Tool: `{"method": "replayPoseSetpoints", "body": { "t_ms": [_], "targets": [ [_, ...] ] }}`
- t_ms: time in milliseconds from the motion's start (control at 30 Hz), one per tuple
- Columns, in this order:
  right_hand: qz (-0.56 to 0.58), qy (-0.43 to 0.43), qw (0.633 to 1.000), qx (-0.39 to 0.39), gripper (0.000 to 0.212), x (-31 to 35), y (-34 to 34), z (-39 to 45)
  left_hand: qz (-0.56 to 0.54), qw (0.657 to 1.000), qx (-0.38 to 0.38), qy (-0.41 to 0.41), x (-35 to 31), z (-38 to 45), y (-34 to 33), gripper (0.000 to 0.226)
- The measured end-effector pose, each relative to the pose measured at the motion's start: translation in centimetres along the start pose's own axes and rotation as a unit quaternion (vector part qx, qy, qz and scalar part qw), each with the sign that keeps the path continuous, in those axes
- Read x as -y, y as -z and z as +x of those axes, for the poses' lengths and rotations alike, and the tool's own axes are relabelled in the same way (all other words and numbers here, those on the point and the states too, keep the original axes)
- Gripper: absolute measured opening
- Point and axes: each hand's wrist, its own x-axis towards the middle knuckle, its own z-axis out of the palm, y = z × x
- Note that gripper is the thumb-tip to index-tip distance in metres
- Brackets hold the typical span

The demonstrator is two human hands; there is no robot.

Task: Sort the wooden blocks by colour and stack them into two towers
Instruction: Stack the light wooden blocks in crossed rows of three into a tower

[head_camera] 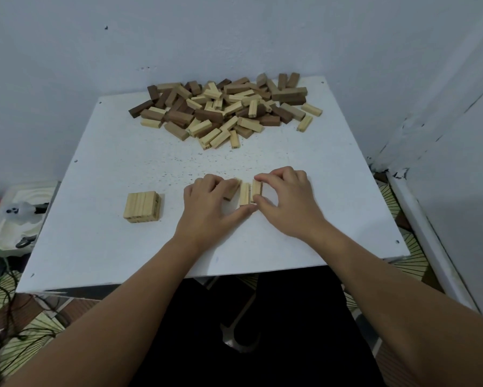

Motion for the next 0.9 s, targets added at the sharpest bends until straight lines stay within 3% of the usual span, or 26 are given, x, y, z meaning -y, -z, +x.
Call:
{"method": "replayPoseSetpoints", "body": {
  "t_ms": [133,333,500,700,900],
  "targets": [
    [0.008,0.0,1.0,0.008,0.047,-0.2,-0.1,0.1,0.019,0.999,-0.01,-0.026,0.0,0.1,0.0,0.058],
    [0.041,-0.014,0.999,-0.009,0.03,-0.3,0.1,0.4,-0.001,0.998,-0.009,-0.054,0.0,0.0,-0.4,0.042],
    [0.045,-0.031,0.998,-0.018,0.04,-0.3,-0.1,0.2,-0.028,0.999,0.006,-0.038,0.2,0.1,-0.3,0.041],
    [0.044,-0.024,0.999,-0.018,0.044,-0.2,0.0,0.0,-0.069,0.994,-0.006,0.084,-0.5,0.0,0.7,0.067],
    [0.025,-0.016,0.999,-0.022,0.039,-0.3,0.0,0.0,-0.043,0.987,-0.047,0.145,-0.3,0.3,0.6,0.034]
  ]
}}
